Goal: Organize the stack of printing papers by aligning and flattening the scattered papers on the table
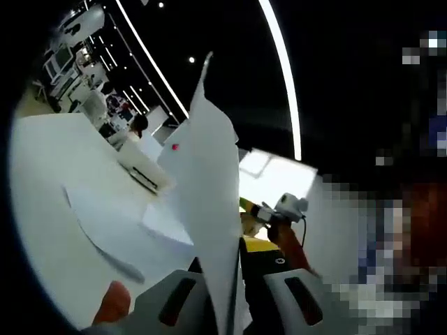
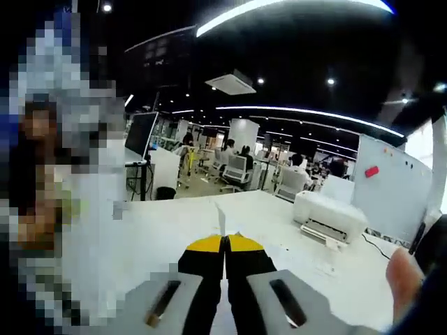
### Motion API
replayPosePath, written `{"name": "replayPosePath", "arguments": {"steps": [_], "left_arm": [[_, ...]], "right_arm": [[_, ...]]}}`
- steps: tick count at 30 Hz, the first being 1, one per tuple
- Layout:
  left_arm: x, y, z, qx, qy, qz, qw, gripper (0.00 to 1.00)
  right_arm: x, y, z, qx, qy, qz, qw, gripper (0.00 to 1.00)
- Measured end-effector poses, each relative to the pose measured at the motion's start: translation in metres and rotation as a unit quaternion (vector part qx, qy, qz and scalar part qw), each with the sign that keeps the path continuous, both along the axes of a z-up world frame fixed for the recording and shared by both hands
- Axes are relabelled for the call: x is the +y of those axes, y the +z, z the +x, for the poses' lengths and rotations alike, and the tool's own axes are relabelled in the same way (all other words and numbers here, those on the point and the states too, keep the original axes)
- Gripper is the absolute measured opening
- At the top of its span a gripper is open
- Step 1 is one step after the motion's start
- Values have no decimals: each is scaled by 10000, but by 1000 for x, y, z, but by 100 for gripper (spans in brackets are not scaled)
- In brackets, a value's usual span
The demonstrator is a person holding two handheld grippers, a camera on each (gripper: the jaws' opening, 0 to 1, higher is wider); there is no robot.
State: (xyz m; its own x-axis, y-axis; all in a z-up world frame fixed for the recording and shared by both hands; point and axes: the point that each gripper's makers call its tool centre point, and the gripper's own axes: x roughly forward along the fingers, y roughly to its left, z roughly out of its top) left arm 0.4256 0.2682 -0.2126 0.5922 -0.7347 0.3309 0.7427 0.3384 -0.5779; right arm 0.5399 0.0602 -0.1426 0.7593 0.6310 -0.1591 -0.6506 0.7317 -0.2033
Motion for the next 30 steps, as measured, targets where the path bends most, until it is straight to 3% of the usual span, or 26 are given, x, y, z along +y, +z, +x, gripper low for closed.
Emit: {"name": "replayPosePath", "arguments": {"steps": [10,21,30], "left_arm": [[-5,5,18,57,-18,-134,9999,6],[-1,-9,34,257,112,-225,9994,6],[4,-18,43,404,202,-334,9984,6]], "right_arm": [[-7,61,-43,-142,507,617,9967,0],[2,106,-88,-509,807,577,9938,0],[23,132,-134,-354,1425,944,9847,0]]}}
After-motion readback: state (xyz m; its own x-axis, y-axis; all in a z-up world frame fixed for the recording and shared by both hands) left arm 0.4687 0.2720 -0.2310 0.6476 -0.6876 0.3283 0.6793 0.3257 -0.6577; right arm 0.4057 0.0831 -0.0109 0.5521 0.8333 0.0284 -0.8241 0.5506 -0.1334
